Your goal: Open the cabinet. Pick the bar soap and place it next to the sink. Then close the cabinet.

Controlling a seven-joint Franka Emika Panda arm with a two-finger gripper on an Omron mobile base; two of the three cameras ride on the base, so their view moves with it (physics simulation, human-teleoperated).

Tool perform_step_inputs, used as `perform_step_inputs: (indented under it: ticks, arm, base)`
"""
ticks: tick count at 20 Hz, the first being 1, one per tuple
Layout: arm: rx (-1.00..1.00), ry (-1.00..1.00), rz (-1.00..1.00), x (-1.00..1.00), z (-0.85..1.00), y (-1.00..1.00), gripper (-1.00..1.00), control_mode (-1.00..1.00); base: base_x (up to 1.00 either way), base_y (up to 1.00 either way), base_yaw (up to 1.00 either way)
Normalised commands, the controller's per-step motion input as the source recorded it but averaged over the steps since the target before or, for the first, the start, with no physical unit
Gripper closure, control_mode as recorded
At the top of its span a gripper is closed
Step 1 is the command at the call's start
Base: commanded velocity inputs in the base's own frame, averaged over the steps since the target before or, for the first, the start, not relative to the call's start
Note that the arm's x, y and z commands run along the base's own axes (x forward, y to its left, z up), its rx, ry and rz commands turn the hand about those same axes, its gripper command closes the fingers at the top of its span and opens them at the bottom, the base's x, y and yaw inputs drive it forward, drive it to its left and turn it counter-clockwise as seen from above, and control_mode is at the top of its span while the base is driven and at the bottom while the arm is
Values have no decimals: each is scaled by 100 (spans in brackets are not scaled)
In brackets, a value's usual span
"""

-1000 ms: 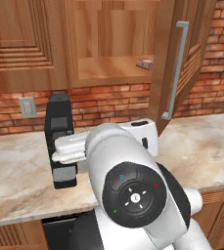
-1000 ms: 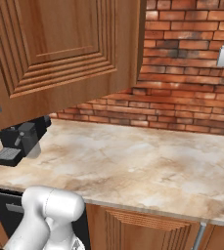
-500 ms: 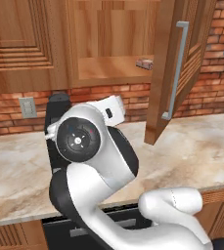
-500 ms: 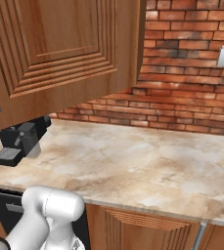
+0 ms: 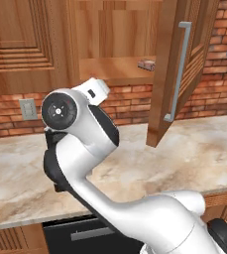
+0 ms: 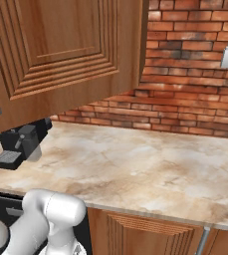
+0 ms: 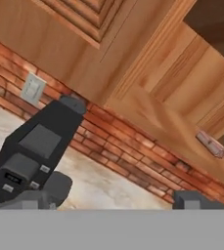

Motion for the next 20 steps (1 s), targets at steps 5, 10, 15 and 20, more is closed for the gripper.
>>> perform_step_inputs:
  ticks: [5, 10, 15, 20]
  arm:
    - [-19, 19, -7, 6, 9, 30, -100, -100]
    - [-20, 7, -18, 0, 1, 6, -100, -100]
    - [-24, 0, -23, 0, -21, 0, -100, -100]
    - [-20, 0, -18, 0, -29, 0, -100, -100]
  base:
    - [0, 0, 0]
    - [0, 0, 0]
    - [0, 0, 0]
    - [0, 0, 0]
